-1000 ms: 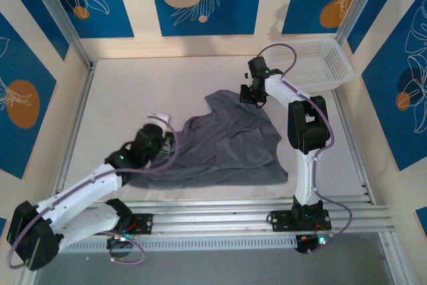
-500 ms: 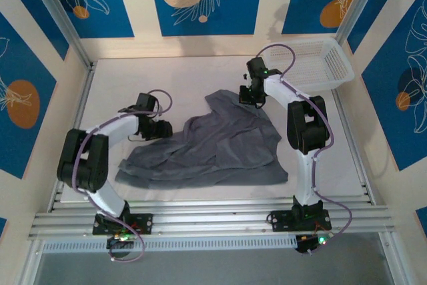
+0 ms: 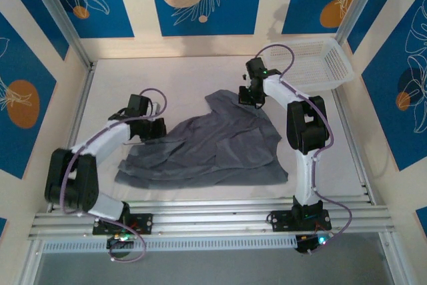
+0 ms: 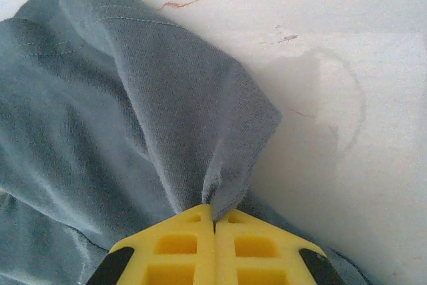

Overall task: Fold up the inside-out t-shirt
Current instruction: Adjust the T-shirt at the center of the table.

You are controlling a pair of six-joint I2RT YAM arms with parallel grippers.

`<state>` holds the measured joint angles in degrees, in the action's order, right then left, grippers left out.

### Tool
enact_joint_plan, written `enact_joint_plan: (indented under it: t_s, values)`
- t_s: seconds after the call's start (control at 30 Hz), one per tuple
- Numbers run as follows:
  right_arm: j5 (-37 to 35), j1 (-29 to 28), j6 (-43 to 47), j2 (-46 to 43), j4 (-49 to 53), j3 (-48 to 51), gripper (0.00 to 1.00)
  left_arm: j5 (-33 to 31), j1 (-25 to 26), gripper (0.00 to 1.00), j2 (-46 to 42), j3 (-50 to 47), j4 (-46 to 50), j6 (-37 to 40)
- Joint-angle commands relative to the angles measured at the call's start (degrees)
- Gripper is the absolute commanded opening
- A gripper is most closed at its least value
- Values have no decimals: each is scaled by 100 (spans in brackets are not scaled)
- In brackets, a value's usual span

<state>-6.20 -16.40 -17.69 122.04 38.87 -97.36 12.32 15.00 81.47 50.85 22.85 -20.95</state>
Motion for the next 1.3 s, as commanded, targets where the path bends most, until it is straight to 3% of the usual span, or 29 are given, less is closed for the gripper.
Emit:
enact_joint_plan:
  t_s: [0.0,0.07,0.17,0.27,0.33,0.47,0.6,0.67,0.77,0.87,0.93,1.07,1.17,1.27]
  values:
    - [-39,-38,74,-216,149,-21,0,-1116,677,0,-589,-382,75,131]
    - [-40,-43,65,-215,108,22,0,-2091,1414,0,-888,-752,26,10]
    - [19,-42,32,-177,57,42,0,-3163,2471,8,-1041,-1356,-343,-326]
    - [41,-52,24,-135,67,-4,0,-3628,3086,34,-1231,-1812,-717,-590]
    - [40,-59,37,-111,59,-8,0,-3782,3201,51,-1543,-1935,-826,-595]
    - [29,-55,60,-75,93,-44,0,-4214,3040,57,-2381,-1825,-559,-477]
    - [15,-47,90,-75,103,-45,0,-4008,2492,56,-2934,-1385,166,-437]
    - [24,-49,91,-68,88,-40,0,-3580,1998,54,-3081,-1230,612,-581]
    - [53,-49,71,-53,94,-48,0,-2431,1068,53,-2943,-1098,1119,-781]
    - [78,-56,69,-40,100,-68,0,-1400,658,51,-2397,-1000,1179,-886]
    - [83,-67,73,-31,120,-81,0,-1134,578,50,-1976,-950,1163,-1007]
    - [40,-74,120,-39,177,-98,0,-1242,550,36,-1497,-1084,1152,-1345]
    - [13,-69,132,-40,182,-80,0,-1457,555,35,-1630,-1298,1153,-1576]
    - [61,-67,120,-16,155,-82,0,-1696,551,43,-1958,-1431,1283,-1705]
